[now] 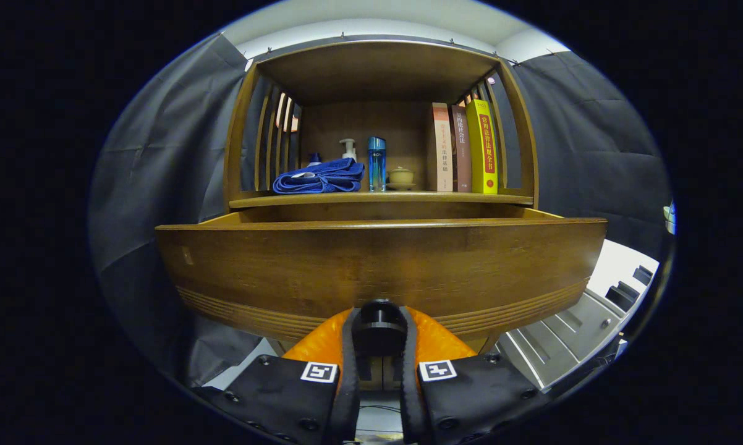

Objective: Pull open the drawer, take out the items inside it, and place them on the countertop above the cabinet.

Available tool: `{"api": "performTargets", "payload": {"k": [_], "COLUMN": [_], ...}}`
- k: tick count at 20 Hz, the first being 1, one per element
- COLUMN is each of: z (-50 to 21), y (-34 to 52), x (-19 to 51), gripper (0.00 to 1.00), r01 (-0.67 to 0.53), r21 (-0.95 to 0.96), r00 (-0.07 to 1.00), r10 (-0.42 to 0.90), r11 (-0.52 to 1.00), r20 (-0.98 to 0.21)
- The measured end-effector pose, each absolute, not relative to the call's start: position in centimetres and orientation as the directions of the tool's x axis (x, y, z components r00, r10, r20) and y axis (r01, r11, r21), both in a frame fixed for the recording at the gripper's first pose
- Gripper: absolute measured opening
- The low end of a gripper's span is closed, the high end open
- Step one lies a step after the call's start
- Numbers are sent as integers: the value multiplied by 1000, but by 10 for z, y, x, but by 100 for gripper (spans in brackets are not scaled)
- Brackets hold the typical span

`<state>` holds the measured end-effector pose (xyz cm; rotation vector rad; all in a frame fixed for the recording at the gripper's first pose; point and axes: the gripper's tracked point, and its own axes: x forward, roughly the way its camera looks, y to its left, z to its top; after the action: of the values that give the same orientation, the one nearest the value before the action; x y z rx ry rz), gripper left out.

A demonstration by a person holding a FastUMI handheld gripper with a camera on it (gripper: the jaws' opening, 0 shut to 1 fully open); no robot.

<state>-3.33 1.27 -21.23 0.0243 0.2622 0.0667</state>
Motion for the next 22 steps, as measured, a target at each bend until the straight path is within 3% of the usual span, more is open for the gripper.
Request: {"api": "performTargets", "payload": {"k": [5,12,19,22], "z": [-214,-200,-81,-45], "y": [12,16,-10,-22], "x": [-33,-35,-17,15], "gripper": [48,93,95,95], "r01": [-59,-76,-47,-35], "r21": [28,20,19,-9], "r00": [963,965,997,996], "r10": [64,78,48,34], "r11": [998,997,999,999], "r20": [-261,-249,-56,-78]}}
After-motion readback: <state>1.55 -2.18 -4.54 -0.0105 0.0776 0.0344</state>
